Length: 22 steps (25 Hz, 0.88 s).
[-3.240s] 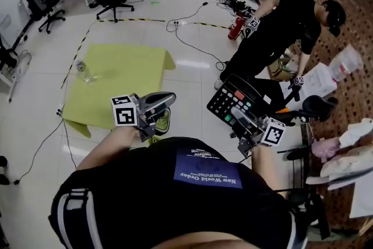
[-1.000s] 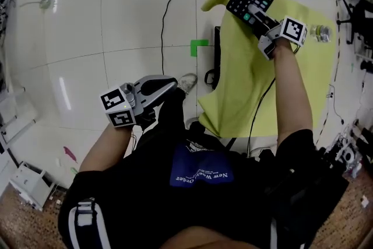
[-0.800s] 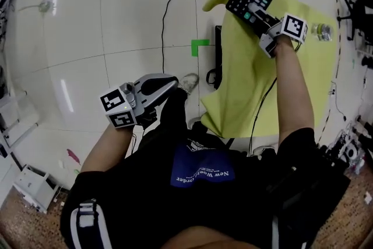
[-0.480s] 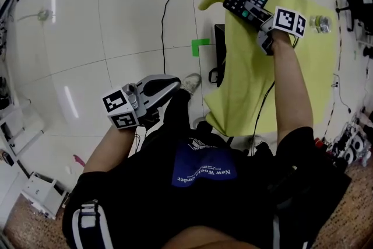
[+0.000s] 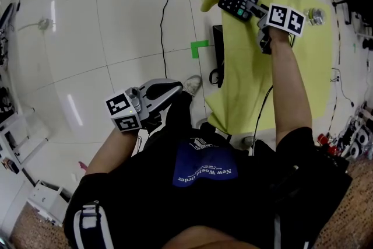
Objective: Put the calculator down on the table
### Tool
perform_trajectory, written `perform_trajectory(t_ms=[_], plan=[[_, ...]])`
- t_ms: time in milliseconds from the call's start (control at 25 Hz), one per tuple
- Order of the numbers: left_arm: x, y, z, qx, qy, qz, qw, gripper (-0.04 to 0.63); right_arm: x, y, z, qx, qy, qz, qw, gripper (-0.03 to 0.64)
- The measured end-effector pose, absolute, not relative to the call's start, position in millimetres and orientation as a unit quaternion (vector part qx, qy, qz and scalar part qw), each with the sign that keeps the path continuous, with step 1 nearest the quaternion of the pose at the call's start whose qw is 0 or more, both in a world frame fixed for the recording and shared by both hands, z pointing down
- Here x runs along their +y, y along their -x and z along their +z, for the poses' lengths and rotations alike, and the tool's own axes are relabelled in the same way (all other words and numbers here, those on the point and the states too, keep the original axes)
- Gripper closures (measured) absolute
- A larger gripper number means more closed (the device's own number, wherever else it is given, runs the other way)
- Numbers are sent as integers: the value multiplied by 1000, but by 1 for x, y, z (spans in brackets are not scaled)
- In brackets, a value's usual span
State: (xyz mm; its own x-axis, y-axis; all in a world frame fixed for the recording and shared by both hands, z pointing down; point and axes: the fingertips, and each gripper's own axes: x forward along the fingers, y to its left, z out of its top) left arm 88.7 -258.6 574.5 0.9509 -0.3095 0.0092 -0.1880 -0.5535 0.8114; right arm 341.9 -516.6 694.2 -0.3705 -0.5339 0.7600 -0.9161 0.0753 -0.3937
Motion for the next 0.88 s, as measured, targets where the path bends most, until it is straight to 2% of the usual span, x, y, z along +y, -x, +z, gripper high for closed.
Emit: perform_trajectory(t_ms=[160, 320, 400, 520, 600, 760, 880], plan=[[-255, -101, 561, -131, -886, -64, 441, 589, -487, -338, 658, -731, -506, 414, 193, 350], [-252, -125, 528, -106, -902, -63, 415, 589, -435, -340, 580, -788, -467, 391, 95, 353], [-246, -144, 504, -90, -911, -65, 398, 589, -402, -355, 529, -811, -454, 365, 51, 412], [-232, -181, 464, -63, -924, -66, 370, 589, -347, -393, 451, -830, -469, 302, 9, 563], [-220, -211, 436, -43, -934, -64, 348, 589, -303, -419, 404, -834, -489, 254, -3, 626], [-190, -281, 379, 19, -951, -61, 301, 589, -206, -463, 335, -832, -530, 164, 1, 627], [-159, -335, 348, 62, -955, -60, 283, 589, -139, -496, 310, -822, -551, 140, -15, 627]])
